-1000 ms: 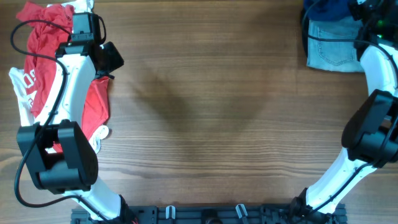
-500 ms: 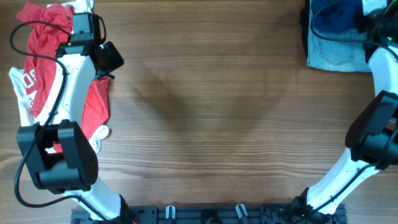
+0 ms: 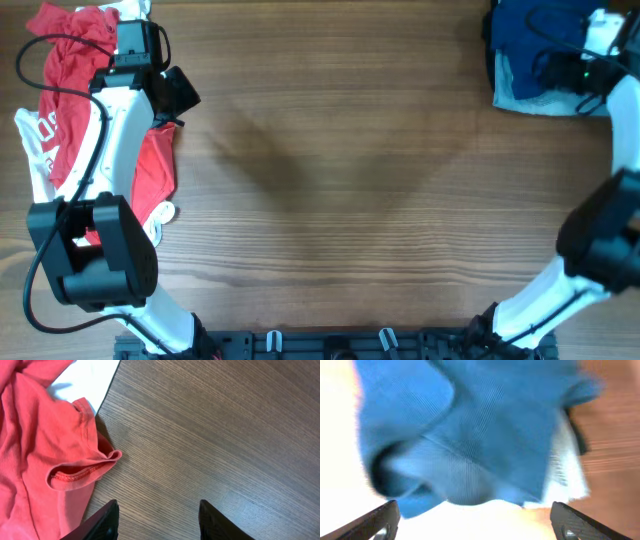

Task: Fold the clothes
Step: 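Release and press the teal bundle flat on the jeans with the right gripper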

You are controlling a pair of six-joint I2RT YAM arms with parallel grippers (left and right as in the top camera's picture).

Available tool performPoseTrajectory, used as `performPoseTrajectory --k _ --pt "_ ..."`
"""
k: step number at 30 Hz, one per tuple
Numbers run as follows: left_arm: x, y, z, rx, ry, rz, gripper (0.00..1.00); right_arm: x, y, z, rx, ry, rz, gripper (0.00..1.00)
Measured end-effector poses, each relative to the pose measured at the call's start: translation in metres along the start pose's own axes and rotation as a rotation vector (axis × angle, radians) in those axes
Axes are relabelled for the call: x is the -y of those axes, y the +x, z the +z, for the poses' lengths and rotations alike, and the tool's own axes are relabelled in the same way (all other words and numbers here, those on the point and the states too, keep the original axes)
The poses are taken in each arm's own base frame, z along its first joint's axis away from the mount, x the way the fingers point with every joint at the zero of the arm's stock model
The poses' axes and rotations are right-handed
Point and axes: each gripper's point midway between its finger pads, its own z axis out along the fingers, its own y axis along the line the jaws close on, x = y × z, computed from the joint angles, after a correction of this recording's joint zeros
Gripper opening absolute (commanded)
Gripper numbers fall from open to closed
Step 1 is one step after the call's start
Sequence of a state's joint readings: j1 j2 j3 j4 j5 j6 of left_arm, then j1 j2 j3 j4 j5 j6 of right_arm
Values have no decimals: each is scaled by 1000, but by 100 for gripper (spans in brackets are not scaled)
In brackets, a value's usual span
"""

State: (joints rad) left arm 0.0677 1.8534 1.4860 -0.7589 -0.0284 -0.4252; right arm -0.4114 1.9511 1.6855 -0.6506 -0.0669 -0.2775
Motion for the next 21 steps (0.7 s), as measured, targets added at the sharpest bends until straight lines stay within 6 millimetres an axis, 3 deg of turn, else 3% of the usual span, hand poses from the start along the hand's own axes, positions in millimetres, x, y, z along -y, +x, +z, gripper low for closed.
performPoseTrajectory --k 3,5,8,10,12,16,18,19,21 --pt "0 0 0 0 0 0 52 5 -35 -63 143 32 18 52" --pt "0 0 0 0 0 0 51 6 -65 -104 281 47 20 38" --pt "0 0 0 0 0 0 51 9 -107 -152 482 59 5 37" --pt "0 0 0 0 0 0 51 10 -123 -158 548 58 -7 57" --pt "0 0 0 0 0 0 51 10 -131 -140 568 46 -15 75" --pt "0 0 0 0 0 0 51 7 -127 -66 525 5 -47 85" --pt "0 0 0 0 0 0 51 4 -114 -20 478 -15 -86 93" --pt "0 0 0 0 0 0 50 1 -96 18 417 -34 -88 95" --pt "0 0 0 0 0 0 51 -3 -74 57 354 -55 -107 97"
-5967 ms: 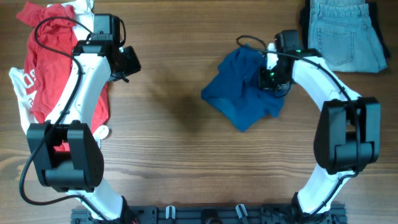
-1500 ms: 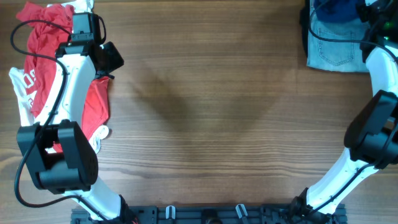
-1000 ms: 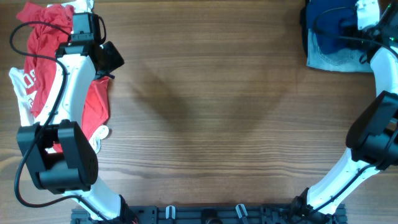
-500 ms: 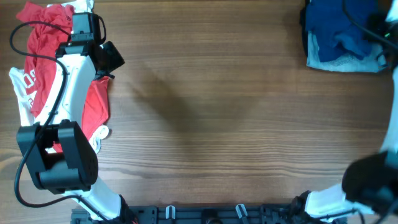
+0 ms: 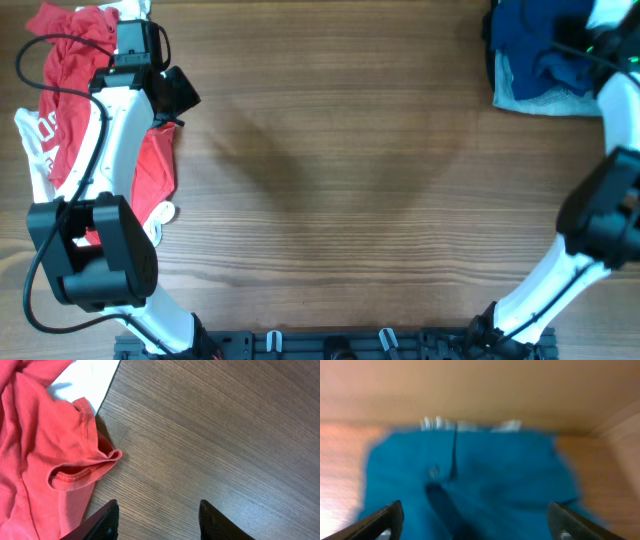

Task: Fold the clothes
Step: 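Release and press the teal bundle flat on the jeans with the right gripper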

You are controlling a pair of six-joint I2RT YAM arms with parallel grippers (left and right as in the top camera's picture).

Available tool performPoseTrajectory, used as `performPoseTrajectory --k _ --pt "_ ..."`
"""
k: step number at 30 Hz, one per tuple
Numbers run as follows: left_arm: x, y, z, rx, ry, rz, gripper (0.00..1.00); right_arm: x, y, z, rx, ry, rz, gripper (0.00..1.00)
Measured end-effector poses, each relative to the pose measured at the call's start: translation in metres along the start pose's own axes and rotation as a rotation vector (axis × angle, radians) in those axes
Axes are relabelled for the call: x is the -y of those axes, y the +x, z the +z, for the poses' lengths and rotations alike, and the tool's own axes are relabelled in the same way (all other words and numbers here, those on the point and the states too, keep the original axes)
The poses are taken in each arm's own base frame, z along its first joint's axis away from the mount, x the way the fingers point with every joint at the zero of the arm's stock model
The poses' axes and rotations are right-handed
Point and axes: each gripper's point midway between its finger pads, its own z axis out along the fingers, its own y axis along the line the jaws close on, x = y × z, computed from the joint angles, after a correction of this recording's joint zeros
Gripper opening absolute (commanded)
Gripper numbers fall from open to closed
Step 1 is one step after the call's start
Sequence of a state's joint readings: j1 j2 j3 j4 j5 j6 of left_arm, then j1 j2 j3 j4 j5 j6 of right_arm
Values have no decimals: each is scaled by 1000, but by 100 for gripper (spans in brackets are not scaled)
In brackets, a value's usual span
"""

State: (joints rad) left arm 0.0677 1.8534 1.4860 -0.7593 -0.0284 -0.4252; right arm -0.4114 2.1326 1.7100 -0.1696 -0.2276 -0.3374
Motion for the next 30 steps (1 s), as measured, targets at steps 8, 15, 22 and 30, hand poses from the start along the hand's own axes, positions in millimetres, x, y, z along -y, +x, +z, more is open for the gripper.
performPoseTrajectory --k 8,15,22,30 --pt "0 0 0 0 0 0 50 -9 92 63 -135 -74 50 100" --pt "0 0 0 0 0 0 50 -7 95 64 -137 -114 77 100" --pt "0 0 0 1 0 0 51 -5 82 42 -138 -119 84 100" --pt "0 0 0 1 0 0 50 16 -21 -9 131 -58 -3 100"
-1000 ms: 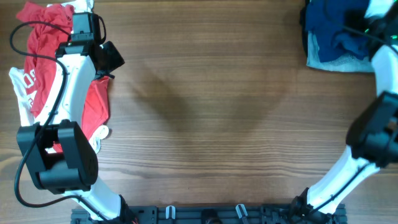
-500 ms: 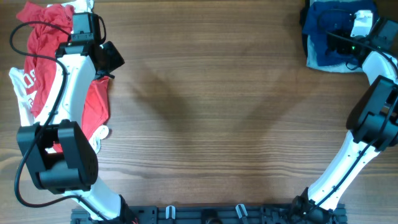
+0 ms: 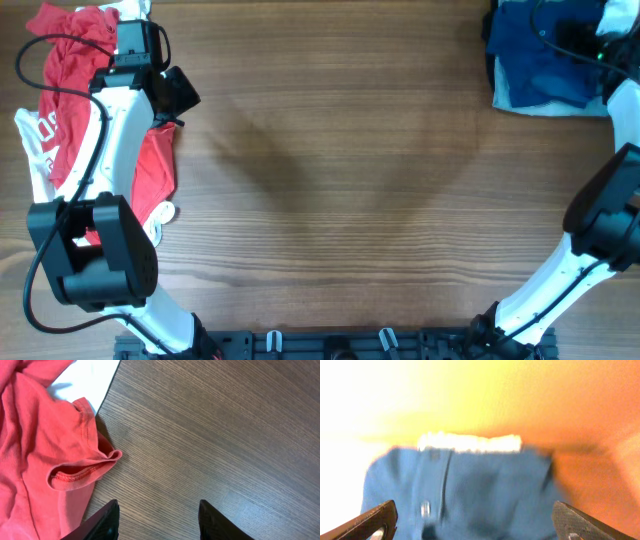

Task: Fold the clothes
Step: 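Release and press the teal bundle flat on the jeans with the right gripper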

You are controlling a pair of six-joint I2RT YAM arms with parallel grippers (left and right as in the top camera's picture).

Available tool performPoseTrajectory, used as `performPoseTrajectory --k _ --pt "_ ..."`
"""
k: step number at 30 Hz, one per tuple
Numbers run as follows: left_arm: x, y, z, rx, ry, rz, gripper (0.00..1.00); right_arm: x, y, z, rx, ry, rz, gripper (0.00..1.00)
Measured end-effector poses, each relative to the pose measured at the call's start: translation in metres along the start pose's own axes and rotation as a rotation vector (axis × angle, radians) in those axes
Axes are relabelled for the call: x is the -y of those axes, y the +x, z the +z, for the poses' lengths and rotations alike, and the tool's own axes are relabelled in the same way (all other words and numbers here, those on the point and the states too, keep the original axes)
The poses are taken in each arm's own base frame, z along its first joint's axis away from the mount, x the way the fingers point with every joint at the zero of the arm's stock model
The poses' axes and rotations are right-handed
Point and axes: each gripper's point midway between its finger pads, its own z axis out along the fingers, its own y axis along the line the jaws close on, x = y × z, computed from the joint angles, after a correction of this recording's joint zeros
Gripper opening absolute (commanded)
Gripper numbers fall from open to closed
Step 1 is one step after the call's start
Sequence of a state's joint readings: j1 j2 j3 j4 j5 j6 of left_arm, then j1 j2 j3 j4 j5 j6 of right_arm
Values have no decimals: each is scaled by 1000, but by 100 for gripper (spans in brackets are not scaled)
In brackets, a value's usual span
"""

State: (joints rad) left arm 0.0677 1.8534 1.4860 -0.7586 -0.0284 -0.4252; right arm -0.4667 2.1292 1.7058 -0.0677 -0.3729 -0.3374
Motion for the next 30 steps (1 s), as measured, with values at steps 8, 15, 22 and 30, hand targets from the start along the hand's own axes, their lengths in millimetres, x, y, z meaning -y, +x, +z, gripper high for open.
performPoseTrajectory --k 8,15,22,30 --pt "0 -1 0 2 1 0 50 -8 -30 24 178 21 -85 100" --pt "0 -1 0 3 2 0 52 -36 58 91 78 -16 -28 100" --pt "0 -1 0 3 1 0 62 -40 82 108 52 -27 43 100" --pt "0 0 0 0 0 -7 100 -39 72 97 27 -28 74 100"
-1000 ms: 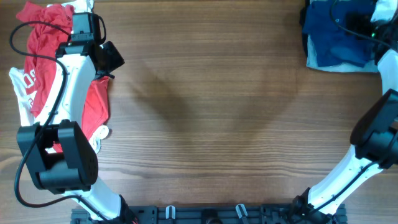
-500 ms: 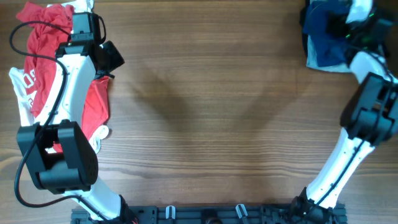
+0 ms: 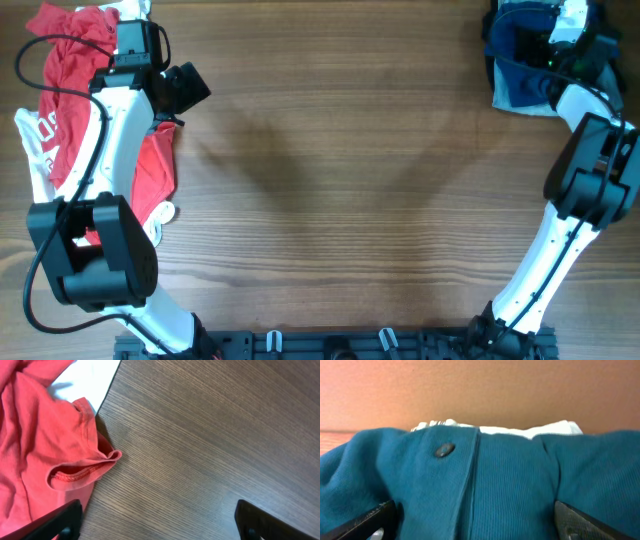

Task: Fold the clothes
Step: 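Release and press the teal bundle flat on the jeans with the right gripper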

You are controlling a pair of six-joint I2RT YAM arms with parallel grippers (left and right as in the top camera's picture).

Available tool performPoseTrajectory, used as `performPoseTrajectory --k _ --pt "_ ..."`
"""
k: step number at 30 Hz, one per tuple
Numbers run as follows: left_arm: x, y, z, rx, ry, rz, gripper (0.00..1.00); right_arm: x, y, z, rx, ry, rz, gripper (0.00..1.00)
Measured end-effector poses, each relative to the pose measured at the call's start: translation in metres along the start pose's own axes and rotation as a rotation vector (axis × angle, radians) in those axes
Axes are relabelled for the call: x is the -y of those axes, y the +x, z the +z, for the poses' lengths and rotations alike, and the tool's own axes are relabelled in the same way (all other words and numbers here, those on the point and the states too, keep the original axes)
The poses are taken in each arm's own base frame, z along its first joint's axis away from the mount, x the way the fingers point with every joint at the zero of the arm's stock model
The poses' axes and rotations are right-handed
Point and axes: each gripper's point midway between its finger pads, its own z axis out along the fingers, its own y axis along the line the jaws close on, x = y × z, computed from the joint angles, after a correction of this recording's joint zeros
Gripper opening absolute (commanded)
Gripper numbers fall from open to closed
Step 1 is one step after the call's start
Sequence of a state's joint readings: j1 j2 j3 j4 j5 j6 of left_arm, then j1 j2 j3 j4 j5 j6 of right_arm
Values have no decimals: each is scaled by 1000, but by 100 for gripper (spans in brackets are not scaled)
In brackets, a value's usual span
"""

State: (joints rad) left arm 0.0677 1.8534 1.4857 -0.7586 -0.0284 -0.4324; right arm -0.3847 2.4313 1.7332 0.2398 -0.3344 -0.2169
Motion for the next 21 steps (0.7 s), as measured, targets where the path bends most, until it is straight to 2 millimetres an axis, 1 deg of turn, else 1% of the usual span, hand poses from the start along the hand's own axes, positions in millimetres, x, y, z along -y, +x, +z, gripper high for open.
performPoseTrajectory --k 2,4,5,8,9,10,12,13,14,15,17,19,21 --pt "0 0 0 0 0 0 100 -2 -6 -11 -28 -6 15 100" --pt "0 0 0 0 0 0 100 -4 -23 -28 -41 -9 20 100" --pt "0 0 0 0 0 0 100 -4 -54 -48 -11 -2 9 100" --pt "0 0 0 0 0 0 100 -9 -106 -95 14 3 2 100" --pt "0 0 0 0 0 0 100 -12 -131 -118 38 9 -8 100" --pt "0 0 0 0 1 0 100 -17 -160 -150 73 12 -19 100" --pt "0 0 0 0 1 0 100 -29 -199 -197 129 4 -37 100" --pt "0 0 0 -1 -1 0 100 -38 -212 -221 142 -11 -43 100" --pt "0 0 0 0 0 0 100 -51 -222 -244 148 -41 -46 100" --pt "0 0 0 -1 -1 0 100 -62 -229 -262 156 -68 -50 100" --pt "0 0 0 0 0 0 100 -94 -240 -299 168 -154 -61 100" --pt "0 0 0 0 0 0 100 -129 -243 -330 166 -262 -59 100" --pt "0 0 0 0 0 0 100 -155 -244 -353 161 -350 -30 100"
